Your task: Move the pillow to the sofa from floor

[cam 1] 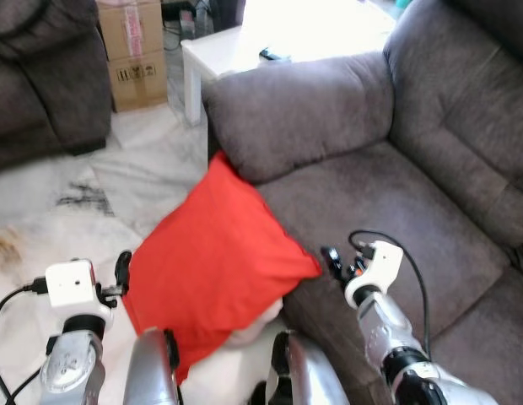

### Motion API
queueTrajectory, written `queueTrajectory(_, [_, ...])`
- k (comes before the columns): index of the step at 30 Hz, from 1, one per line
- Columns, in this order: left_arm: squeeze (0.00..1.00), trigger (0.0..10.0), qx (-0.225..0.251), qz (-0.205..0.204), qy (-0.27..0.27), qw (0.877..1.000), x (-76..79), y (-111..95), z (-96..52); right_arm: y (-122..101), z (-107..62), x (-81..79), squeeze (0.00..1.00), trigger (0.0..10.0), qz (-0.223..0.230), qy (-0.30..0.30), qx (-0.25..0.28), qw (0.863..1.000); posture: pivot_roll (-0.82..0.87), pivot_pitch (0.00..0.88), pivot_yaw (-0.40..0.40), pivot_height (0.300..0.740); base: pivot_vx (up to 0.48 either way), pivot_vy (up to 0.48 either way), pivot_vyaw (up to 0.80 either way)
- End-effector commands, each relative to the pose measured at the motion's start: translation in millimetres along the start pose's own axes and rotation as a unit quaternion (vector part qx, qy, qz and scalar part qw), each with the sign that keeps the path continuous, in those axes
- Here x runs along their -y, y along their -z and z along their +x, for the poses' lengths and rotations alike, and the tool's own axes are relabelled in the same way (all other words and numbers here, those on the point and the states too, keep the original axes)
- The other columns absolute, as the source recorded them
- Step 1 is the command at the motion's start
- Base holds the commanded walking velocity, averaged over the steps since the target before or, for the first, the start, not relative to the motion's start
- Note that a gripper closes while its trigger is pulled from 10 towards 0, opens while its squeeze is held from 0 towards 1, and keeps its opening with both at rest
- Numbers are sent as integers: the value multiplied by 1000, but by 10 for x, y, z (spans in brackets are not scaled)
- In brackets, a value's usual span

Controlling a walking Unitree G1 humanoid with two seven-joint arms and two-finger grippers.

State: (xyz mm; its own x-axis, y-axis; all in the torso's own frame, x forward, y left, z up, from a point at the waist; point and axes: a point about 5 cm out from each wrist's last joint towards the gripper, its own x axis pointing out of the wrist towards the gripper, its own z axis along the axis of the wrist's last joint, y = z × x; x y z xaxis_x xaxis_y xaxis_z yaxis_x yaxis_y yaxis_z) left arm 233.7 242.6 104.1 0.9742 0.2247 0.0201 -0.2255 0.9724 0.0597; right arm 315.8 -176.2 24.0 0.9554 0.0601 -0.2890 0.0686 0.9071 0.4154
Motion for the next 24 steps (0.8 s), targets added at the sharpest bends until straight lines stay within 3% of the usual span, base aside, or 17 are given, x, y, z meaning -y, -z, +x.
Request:
queueTrajectory(1, [0, 10000, -5, 4, 16, 1000, 67, 52, 20, -49, -32, 94, 0, 10000, -7, 13, 18, 1000, 245, 0, -182, 603, 0, 0, 0])
queueTrajectory(10, [0, 10000, 3, 17, 32, 999, 117, 62, 124, -175, -56, 70, 0, 10000, -39, -7, 74, 996, 206, 0, -147, 603, 0, 0, 0])
queueTrajectory(17, [0, 10000, 34, 60, 37, 997, 212, -22, 237, -123, -240, 190, 0, 10000, -73, 9, 108, 991, 178, 0, -118, 603, 0, 0, 0])
queueTrajectory(24, [0, 10000, 56, 66, 46, 995, 300, -96, 315, -90, -383, 234, 0, 10000, -76, 31, 131, 988, 160, 0, -94, 603, 0, 0, 0])
